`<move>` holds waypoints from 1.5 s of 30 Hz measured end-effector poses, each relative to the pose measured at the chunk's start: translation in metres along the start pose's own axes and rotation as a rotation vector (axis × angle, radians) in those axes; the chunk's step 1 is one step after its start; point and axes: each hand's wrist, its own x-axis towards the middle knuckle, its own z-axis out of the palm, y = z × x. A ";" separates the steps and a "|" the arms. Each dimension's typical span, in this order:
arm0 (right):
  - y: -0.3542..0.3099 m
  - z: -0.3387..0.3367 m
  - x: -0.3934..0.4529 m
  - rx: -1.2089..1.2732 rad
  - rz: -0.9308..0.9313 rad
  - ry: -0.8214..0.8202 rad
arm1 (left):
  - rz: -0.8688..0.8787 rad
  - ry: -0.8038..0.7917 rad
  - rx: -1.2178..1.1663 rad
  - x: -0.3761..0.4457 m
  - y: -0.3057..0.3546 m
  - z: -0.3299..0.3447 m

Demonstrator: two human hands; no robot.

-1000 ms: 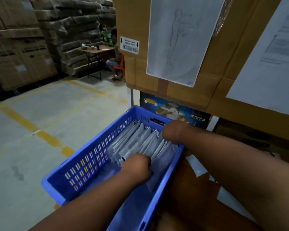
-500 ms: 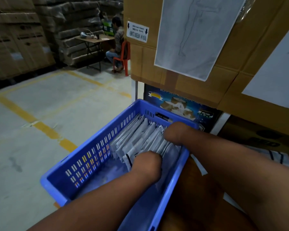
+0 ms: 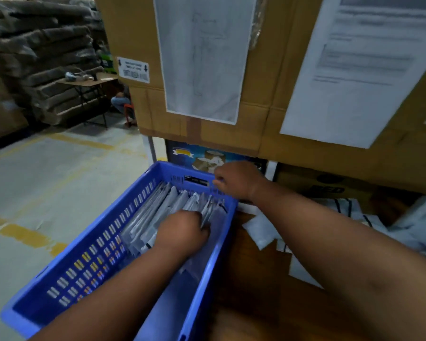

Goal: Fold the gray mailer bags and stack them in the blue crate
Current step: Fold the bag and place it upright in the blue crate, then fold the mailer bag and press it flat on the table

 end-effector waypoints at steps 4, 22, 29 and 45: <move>0.041 0.005 -0.077 0.144 0.132 0.117 | 0.154 0.064 -0.056 0.017 0.051 -0.034; 0.071 0.141 -0.423 0.279 1.157 0.089 | 0.118 -0.532 -0.234 -0.021 0.262 0.146; 0.091 0.155 -0.419 0.944 1.371 0.269 | -0.207 -0.574 -0.589 -0.013 0.275 0.167; 0.008 0.110 -0.617 0.650 0.943 -0.100 | 0.046 -0.495 -0.492 -0.242 0.272 0.135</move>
